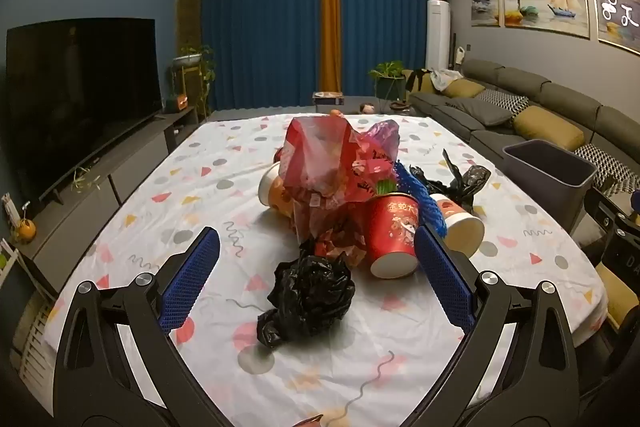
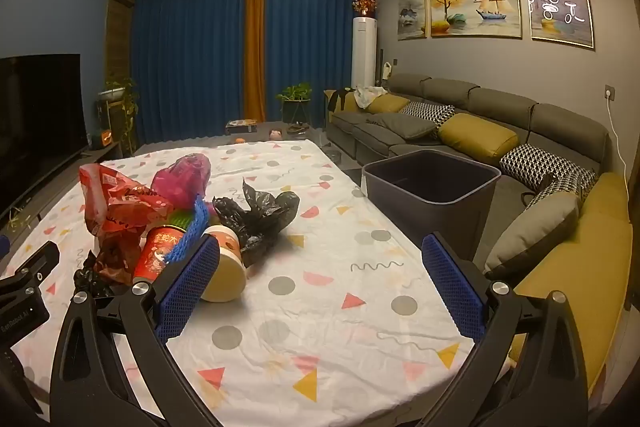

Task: Collect trash

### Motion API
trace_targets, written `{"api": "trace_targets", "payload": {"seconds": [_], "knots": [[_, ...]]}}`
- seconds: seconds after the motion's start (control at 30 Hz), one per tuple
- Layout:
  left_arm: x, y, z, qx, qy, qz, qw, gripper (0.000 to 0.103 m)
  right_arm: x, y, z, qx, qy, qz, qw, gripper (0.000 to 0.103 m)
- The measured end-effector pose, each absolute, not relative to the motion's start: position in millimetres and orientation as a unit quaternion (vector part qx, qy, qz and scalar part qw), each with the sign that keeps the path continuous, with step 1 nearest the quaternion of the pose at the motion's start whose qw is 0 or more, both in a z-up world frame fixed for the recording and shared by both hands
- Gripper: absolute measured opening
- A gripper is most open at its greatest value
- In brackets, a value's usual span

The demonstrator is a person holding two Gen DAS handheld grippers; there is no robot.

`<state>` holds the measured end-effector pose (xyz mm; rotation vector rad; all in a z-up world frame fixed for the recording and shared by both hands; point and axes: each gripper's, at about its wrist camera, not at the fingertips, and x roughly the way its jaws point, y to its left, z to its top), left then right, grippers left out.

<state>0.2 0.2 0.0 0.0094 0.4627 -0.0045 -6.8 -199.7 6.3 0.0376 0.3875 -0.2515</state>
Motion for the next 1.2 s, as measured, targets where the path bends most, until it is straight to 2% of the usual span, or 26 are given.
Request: {"api": "trace_targets", "payload": {"seconds": [1.2], "knots": [[-1.1,-3.5,-3.9,0.000,0.231,-0.004,0.973,0.096,-9.6,-203.9,0.4,0.021,0.193,-0.122,0.973,0.098]]}}
